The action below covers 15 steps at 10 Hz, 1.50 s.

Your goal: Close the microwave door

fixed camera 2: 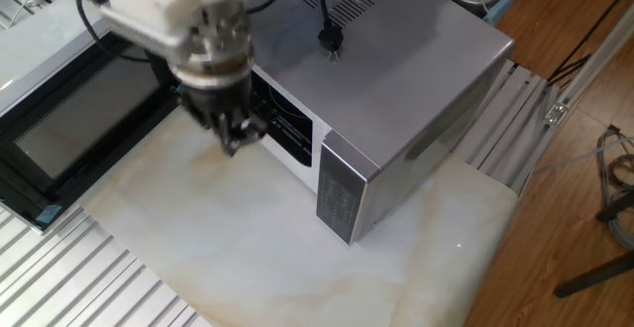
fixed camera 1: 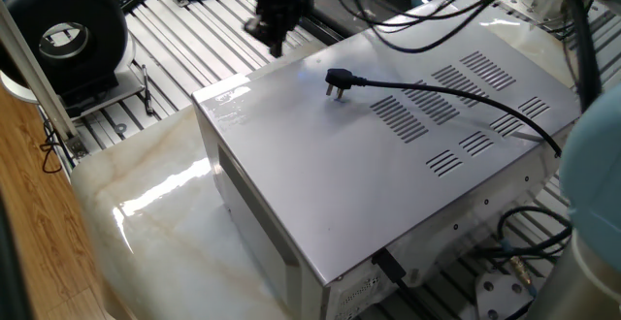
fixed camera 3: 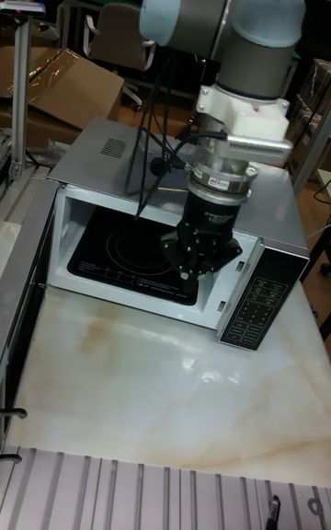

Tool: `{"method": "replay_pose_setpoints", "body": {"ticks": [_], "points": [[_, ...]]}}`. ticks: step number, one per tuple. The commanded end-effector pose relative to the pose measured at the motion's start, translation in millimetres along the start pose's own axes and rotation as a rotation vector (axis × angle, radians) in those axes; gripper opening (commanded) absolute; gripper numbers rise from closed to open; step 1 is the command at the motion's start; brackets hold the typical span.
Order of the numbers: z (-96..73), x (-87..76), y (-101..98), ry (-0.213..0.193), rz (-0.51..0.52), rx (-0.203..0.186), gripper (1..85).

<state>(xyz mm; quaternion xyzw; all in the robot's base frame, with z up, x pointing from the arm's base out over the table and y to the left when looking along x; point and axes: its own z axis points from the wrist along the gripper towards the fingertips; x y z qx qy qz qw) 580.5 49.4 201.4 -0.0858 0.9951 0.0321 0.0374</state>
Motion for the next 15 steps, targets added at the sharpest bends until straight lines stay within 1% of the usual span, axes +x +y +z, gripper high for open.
{"method": "replay_pose_setpoints", "body": {"ticks": [1, 2, 3, 4, 5, 6, 7, 8, 9, 10, 11, 12, 13, 14, 15], "points": [[-28.0, 35.5, 31.5, 0.044, 0.031, -0.056, 1.0], [-24.7, 20.3, 55.7, 0.031, 0.074, -0.01, 1.0], [-12.0, -3.8, 62.9, 0.005, 0.063, 0.012, 1.0], [1.3, -24.9, 55.3, -0.019, 0.036, 0.005, 1.0], [6.9, -31.7, 27.4, -0.016, -0.008, 0.021, 1.0], [4.0, -24.3, 2.5, -0.009, -0.047, 0.028, 1.0], [-5.8, -1.1, -8.1, 0.007, -0.077, 0.021, 1.0], [-16.9, 10.7, -1.8, 0.017, -0.026, -0.002, 1.0], [-23.1, 11.9, -9.4, 0.014, 0.02, 0.065, 1.0], [-23.8, 6.9, -20.6, -0.001, 0.046, 0.117, 1.0], [-22.9, 8.1, -32.8, 0.004, 0.07, 0.144, 1.0], [-19.5, 22.3, -38.4, 0.04, 0.109, 0.153, 1.0], [-12.7, 31.9, -37.3, 0.066, 0.131, 0.132, 1.0], [0.5, 25.6, -43.1, 0.027, 0.109, 0.119, 1.0], [1.3, 26.9, -34.3, 0.033, 0.111, 0.075, 1.0]]}}
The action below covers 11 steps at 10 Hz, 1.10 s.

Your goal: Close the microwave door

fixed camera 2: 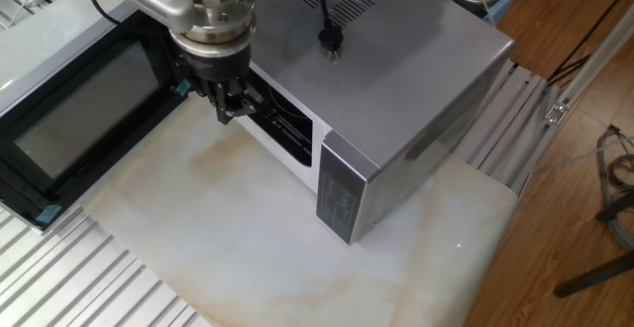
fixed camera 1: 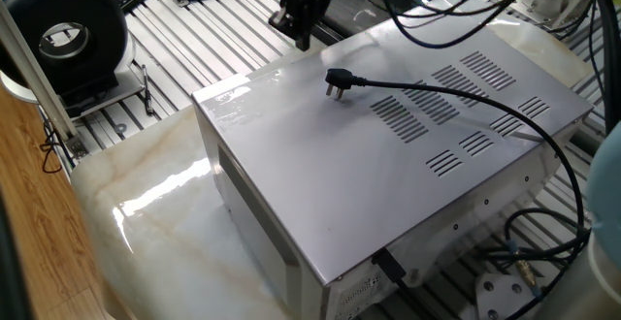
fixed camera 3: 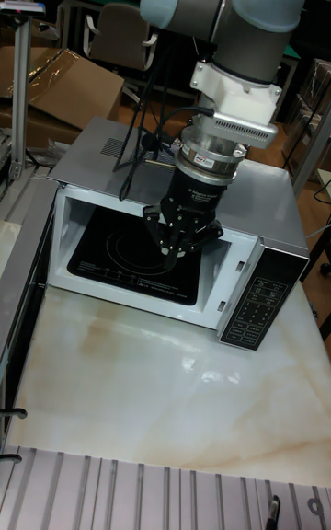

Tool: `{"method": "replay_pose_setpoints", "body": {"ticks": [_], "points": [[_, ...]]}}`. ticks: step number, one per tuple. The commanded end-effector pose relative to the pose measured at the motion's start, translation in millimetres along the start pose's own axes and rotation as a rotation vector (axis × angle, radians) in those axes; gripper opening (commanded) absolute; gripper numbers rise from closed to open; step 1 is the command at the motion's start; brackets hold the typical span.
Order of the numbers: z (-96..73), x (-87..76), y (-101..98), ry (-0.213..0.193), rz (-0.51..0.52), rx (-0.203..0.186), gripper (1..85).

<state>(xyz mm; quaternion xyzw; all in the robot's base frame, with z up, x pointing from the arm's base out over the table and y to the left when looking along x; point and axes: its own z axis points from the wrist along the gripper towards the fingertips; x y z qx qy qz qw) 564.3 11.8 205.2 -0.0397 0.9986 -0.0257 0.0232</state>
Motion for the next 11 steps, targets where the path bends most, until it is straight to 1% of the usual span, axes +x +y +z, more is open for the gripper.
{"method": "replay_pose_setpoints", "body": {"ticks": [1, 3, 4, 5, 8, 10, 11], "points": [[10.8, 4.6, 1.1, 0.002, 0.021, -0.045, 1.0], [13.9, 3.4, -0.7, -0.009, 0.021, -0.045, 1.0], [14.6, 2.9, 1.7, -0.011, 0.02, -0.056, 1.0], [15.0, 3.6, 3.0, -0.009, 0.02, -0.061, 1.0], [20.1, 2.0, 2.3, -0.008, 0.032, -0.056, 1.0], [21.4, 2.7, 5.0, -0.007, 0.031, -0.067, 1.0], [21.5, 1.5, 5.4, -0.007, 0.028, -0.064, 1.0]]}}
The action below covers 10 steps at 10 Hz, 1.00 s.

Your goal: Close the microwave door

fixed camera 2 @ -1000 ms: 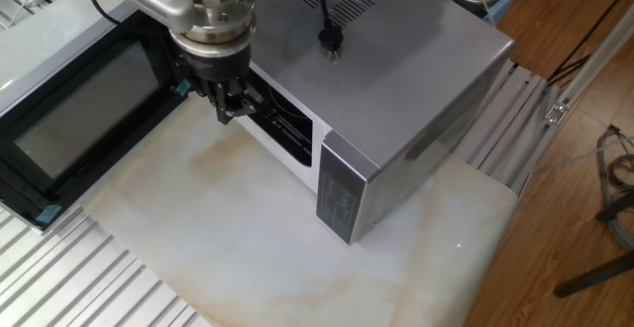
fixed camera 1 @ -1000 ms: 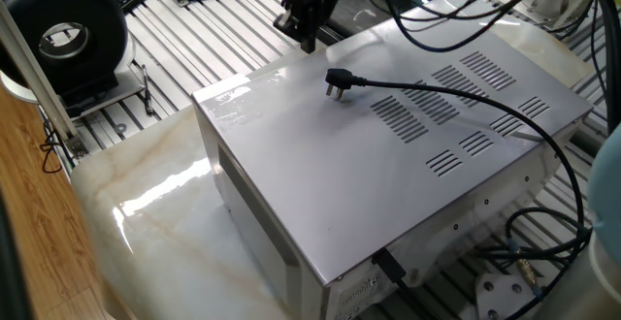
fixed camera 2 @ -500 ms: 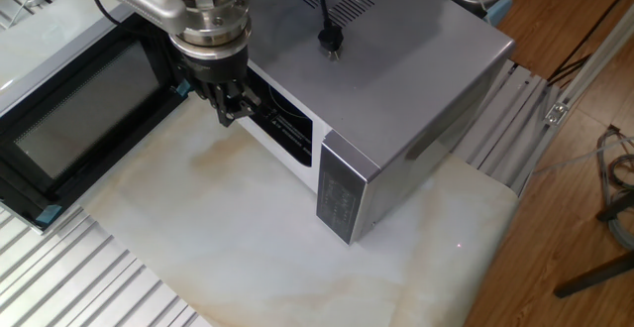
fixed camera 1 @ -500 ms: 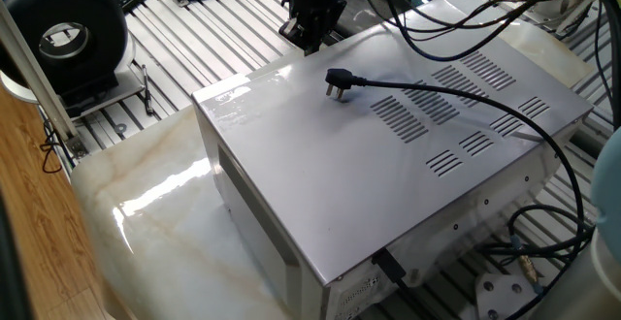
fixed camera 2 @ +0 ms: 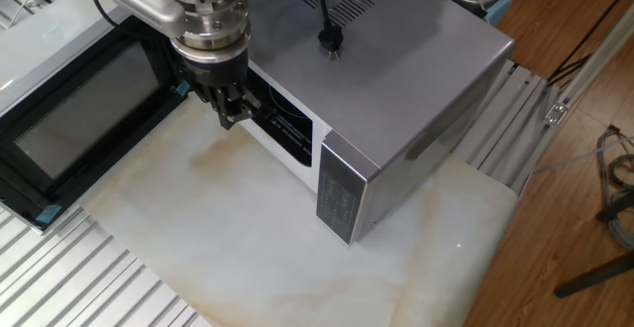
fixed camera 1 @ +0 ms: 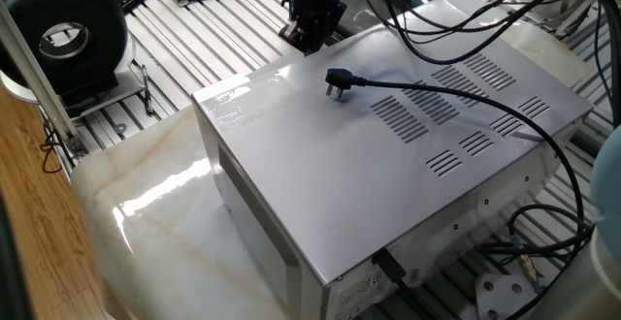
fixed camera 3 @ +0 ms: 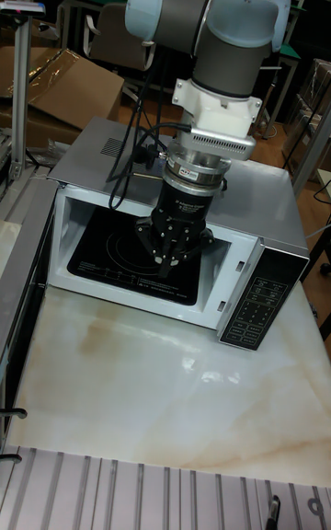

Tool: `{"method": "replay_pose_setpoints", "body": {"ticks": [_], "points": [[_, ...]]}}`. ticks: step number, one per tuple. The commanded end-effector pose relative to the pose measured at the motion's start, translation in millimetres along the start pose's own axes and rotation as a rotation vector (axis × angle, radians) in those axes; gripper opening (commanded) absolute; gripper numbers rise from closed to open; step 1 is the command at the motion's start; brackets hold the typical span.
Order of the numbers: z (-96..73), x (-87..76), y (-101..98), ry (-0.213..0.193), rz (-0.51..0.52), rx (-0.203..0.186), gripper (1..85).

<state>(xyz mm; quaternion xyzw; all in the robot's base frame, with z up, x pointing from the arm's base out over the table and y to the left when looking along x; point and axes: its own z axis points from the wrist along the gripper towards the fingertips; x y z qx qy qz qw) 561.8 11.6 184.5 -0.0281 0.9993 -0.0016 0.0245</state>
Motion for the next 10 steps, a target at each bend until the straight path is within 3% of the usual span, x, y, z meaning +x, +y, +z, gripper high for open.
{"method": "replay_pose_setpoints", "body": {"ticks": [1, 10], "points": [[1.3, -2.1, 4.2, -0.003, 0.004, -0.015, 1.0], [2.7, -8.0, 7.8, -0.012, -0.016, -0.017, 1.0]]}}
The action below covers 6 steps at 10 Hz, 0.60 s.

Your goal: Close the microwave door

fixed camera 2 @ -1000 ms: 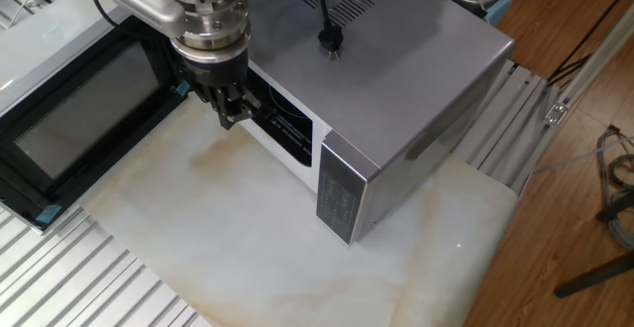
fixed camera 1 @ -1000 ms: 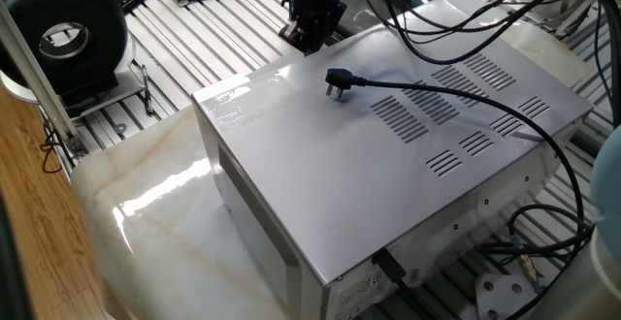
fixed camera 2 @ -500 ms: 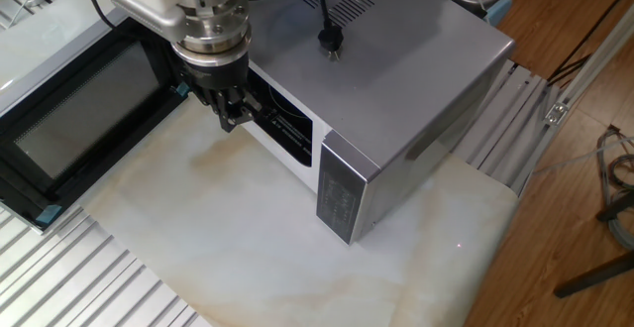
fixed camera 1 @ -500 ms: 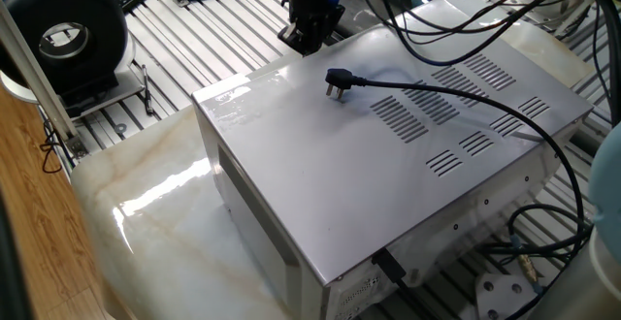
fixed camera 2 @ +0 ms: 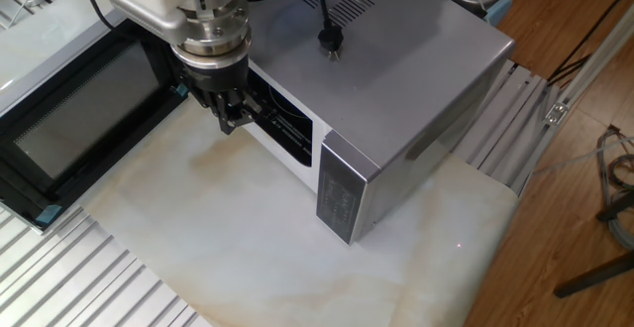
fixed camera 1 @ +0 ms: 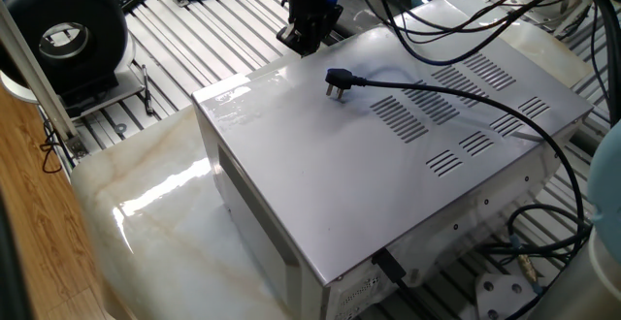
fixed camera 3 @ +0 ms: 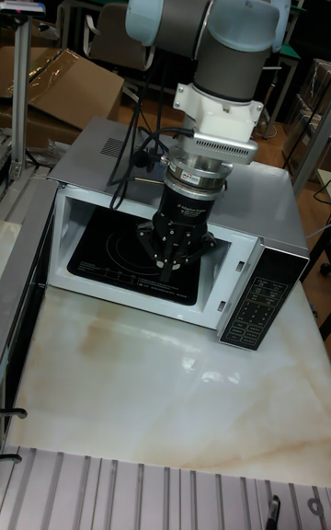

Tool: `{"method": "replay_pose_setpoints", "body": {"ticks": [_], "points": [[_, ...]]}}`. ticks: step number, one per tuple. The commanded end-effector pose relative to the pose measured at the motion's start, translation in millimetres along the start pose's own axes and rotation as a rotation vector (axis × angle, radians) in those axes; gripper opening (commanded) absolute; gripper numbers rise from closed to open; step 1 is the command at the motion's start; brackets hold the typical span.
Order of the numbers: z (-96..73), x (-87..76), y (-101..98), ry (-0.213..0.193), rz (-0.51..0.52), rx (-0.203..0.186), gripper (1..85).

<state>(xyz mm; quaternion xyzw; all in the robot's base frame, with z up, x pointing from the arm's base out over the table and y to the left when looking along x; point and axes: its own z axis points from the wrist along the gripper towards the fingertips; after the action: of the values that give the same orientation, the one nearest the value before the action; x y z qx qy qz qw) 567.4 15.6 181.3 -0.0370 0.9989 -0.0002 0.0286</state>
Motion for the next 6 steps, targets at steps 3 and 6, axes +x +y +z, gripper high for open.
{"method": "replay_pose_setpoints", "body": {"ticks": [3, 6], "points": [[0.6, -3.7, 1.9, -0.01, -0.008, -0.008, 1.0], [0.7, -1.3, -1.2, 0.0, -0.013, 0.005, 1.0]]}}
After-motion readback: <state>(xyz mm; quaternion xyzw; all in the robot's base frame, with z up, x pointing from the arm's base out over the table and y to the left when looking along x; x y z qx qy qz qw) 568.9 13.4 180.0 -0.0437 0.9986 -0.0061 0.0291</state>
